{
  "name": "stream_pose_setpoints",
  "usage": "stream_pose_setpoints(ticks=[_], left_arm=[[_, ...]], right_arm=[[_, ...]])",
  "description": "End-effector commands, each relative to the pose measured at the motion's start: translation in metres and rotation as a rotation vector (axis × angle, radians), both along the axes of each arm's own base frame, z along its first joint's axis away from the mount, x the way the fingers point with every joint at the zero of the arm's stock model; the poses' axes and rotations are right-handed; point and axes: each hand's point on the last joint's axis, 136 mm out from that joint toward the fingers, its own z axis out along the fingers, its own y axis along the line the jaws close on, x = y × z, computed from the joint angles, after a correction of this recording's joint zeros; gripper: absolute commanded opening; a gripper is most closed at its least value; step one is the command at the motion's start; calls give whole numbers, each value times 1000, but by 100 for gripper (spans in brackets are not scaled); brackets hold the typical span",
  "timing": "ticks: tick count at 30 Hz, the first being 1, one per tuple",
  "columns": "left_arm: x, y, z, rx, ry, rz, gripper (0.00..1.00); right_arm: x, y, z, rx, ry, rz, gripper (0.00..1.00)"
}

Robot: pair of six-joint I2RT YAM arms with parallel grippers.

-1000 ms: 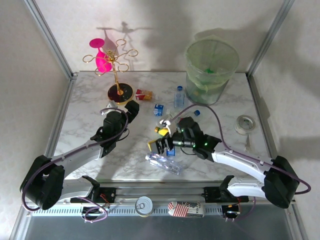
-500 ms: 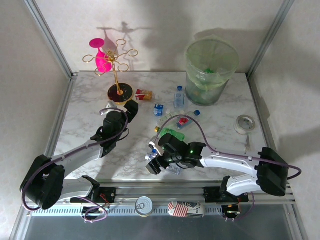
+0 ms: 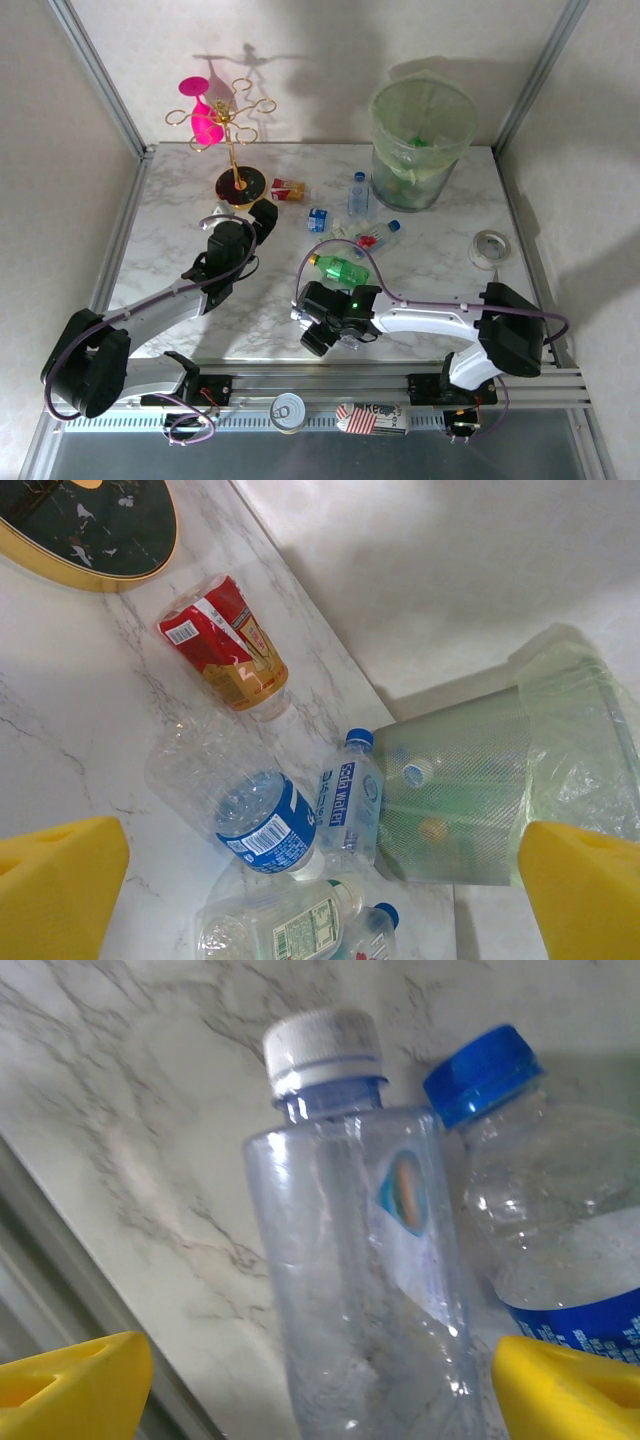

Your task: Put the plastic bottles in the bin

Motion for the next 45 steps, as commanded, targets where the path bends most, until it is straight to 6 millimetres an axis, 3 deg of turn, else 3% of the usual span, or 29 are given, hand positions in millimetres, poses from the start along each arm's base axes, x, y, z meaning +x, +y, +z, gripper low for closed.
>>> stream_pose_setpoints(ticks=[1,19,27,33,39,45], left_arm=[[2,-2,6,4,-9,8,100],[0,3,7,15,-11,23,100],[-1,10,11,27,-18,42,100],[-1,27,21,36,-37,82,100],[-1,42,33,65,-59,114,100],[-2,44,31,63,-63,106,100]], right_arm=[[5,-8,-5,-74,-44,5,88],[19,-7,-55,-227,-129,85,61],[19,2,-42,-154,-146,102,43],[34,24,3,53,-131,68,41],[73,32,82,338,-137,4,39],[149,15,172,641,-294,-134,36]])
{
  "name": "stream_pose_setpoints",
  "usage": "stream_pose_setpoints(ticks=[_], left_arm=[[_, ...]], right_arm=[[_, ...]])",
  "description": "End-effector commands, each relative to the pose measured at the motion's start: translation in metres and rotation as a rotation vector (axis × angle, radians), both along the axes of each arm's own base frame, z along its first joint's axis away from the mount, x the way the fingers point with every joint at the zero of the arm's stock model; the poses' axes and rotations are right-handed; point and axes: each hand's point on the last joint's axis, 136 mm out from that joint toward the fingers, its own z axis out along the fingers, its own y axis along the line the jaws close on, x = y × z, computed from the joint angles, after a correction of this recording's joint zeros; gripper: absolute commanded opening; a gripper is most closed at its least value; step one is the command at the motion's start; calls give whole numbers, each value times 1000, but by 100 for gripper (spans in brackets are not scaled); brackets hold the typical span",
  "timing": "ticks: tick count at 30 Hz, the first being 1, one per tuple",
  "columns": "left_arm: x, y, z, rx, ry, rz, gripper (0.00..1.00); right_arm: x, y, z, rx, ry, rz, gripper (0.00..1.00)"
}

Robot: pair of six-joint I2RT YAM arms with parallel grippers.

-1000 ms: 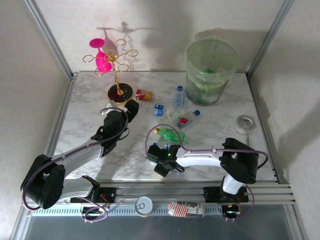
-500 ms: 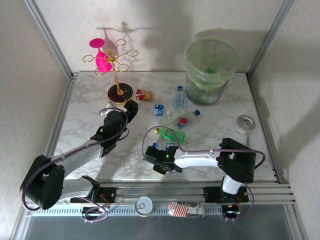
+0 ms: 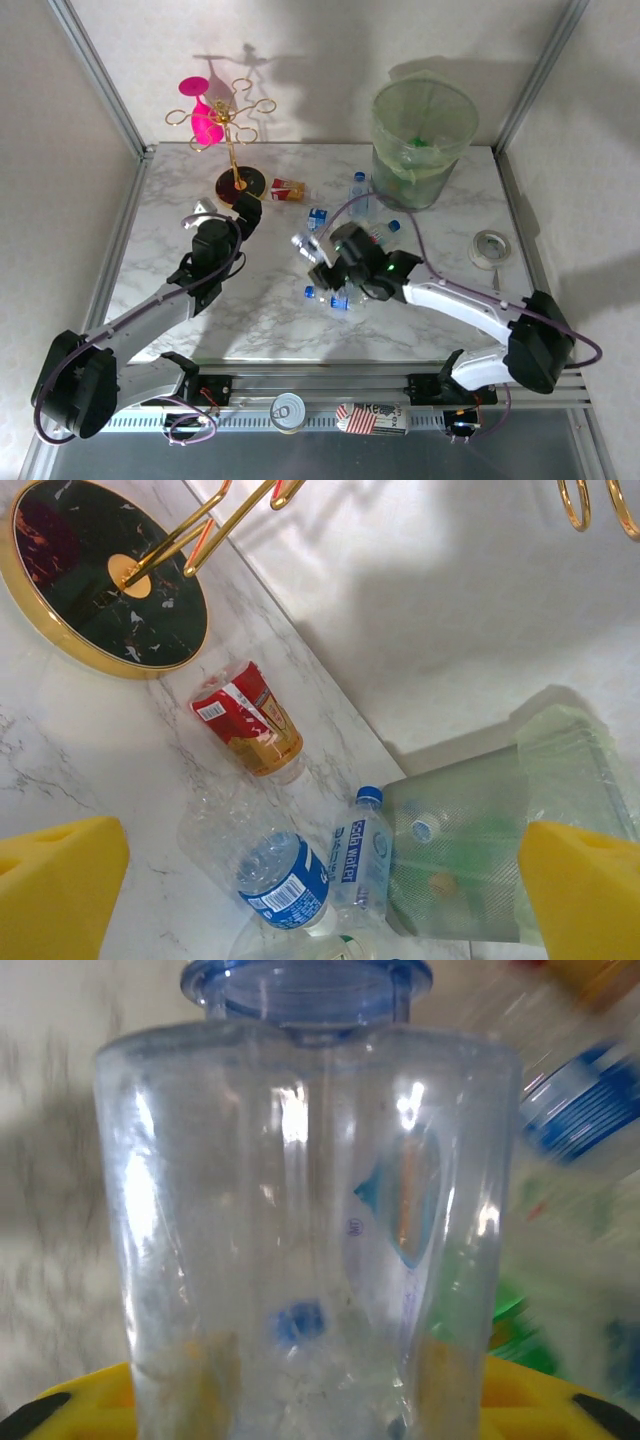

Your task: Put the plastic bottles in the bin

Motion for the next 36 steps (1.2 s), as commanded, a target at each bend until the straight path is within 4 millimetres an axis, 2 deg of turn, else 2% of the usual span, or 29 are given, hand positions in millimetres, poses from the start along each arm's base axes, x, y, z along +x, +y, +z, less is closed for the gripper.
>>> stream_pose_setpoints(ticks=[1,4,10,15,19,23,27,36], left_arm=[[1,1,6,8,-20,-7,100],[4,-9,4,0,-18,-53,100],[12,-42,-5,29,6,-217,100],[15,-70,-18,82,42,-321,99],[13,-95,-25,159,70,-395,100],[11,-115,-31,207,88,-449,100],[9,-122,-36,193,95,-468,100],[6,-119,-35,183,88,-445,100]], right_arm=[[38,3,67,221,-126,-31,36],[71,-12,101,321,-195,-109,35],[130,-55,147,404,-287,-250,33],[172,-110,190,475,-366,-404,32],[199,-157,213,520,-407,-529,32],[220,-197,225,527,-446,-639,32],[242,-224,225,509,-463,-708,32],[282,-237,222,465,-452,-744,33]])
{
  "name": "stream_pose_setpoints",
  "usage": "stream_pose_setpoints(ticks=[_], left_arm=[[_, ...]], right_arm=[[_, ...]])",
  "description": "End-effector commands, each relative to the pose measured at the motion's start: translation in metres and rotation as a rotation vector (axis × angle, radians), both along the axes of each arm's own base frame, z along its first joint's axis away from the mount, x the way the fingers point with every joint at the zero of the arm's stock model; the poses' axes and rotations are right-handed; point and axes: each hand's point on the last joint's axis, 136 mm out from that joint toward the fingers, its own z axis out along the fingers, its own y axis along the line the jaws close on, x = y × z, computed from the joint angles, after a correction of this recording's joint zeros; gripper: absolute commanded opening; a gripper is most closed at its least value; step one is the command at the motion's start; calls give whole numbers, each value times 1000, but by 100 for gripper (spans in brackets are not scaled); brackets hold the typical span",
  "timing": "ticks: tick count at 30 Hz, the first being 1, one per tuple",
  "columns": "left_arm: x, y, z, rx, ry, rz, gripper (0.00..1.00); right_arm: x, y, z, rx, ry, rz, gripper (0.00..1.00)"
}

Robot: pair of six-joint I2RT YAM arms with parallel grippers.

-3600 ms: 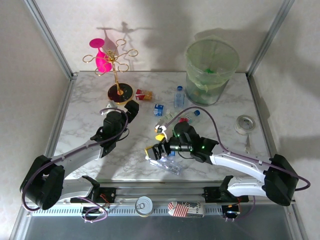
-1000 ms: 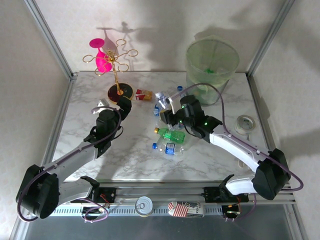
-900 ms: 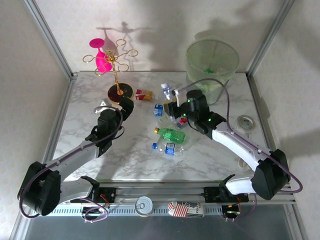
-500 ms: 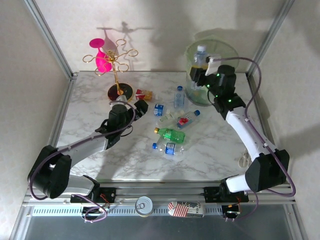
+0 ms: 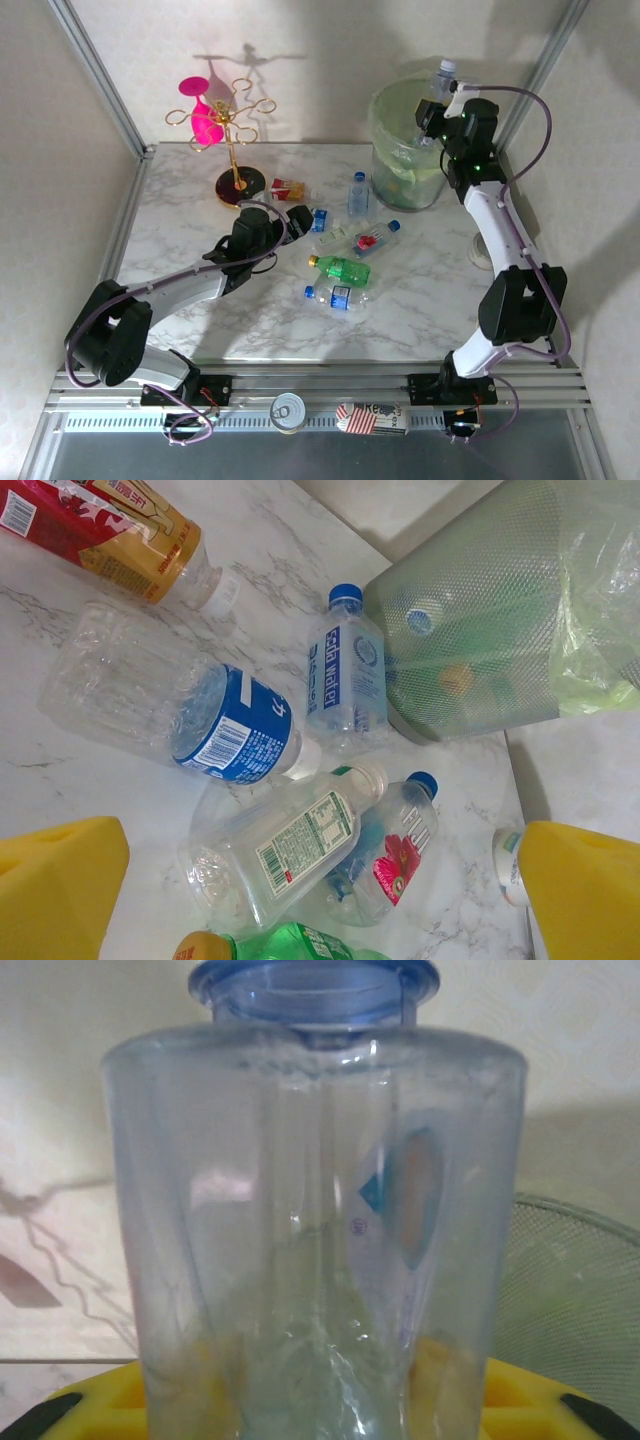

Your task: Put the plastic bottles in the bin

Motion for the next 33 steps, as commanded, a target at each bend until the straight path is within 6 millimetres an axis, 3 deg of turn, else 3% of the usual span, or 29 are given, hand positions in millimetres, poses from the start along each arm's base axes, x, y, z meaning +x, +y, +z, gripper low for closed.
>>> stream_pose_setpoints(ticks=[1,8,13,16,20,27,30,33], left_arm=[[-2,0,4,2,-16,2,100],[-1,0,6,4,-17,6,99],[-1,0,9,8,-20,6,100],[-2,2,8,16,-20,12,100],[-1,4,8,18,-20,20,100],[-1,5,12,13,-31,32,99],[0,7,13,7,-36,45,100],[0,6,15,-5,-40,50,100]], right_arm=[[10,-4,13,-11,-22,-25,33],[39,-7,-22,-55,79,-45,35],[47,-3,-37,-50,124,-27,42],[48,-3,-33,-45,123,-27,56],[42,-6,-13,-46,84,-37,74],[16,-4,30,-47,1,-24,91],[-2,7,43,-46,-33,8,98],[-24,25,50,-56,-59,67,99]])
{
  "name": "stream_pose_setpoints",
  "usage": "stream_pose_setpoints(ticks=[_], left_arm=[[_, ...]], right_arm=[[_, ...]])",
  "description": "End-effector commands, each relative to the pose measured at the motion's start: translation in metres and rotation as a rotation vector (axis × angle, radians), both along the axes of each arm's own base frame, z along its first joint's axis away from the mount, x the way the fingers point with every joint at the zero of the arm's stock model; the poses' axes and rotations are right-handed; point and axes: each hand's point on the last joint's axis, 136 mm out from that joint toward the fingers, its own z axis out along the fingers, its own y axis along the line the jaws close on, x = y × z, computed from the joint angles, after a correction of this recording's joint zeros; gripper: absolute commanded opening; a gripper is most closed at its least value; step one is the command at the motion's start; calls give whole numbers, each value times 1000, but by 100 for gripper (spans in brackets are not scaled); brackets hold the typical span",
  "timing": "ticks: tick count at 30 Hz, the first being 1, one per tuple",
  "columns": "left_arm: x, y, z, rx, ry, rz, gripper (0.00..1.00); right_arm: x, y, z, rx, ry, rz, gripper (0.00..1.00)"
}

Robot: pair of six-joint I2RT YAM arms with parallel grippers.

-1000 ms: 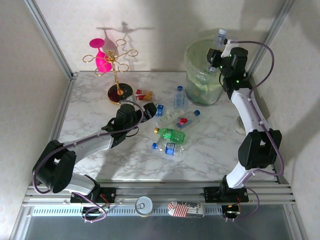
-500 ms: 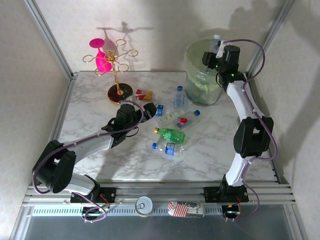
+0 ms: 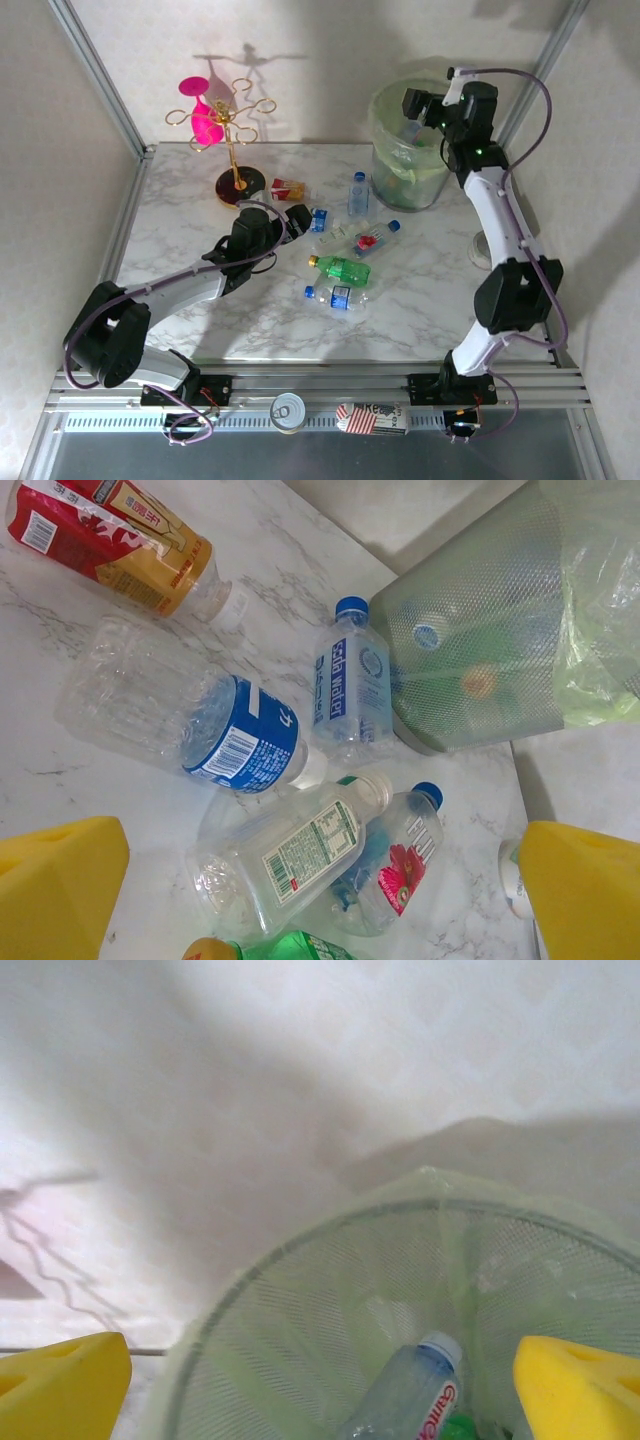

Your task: Put the plastic bottles in the bin

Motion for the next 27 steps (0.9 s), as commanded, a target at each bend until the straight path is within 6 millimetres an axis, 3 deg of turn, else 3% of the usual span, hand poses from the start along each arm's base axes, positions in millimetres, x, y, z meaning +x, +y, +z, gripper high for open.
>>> stream_pose_setpoints(ticks=[1,4,9,15,19,27], left_arm=[[-1,2,13,-18,-31,24,100],[0,6,15,-25,-35,49,100],[0,20,21,-21,-55,112,100],[0,55,22,-33,-53,230,100],[-5,83,10,-135,-33,326,100],[-17,109,-8,-194,1,406,100]], right_arm=[[-31,27,27,-14,-84,88,99],[-54,49,19,-14,-65,151,99],[-103,99,-16,-5,-6,340,99],[-169,154,-95,-84,142,528,99],[-214,186,-147,-77,246,668,99],[-286,222,-235,-114,512,810,99]])
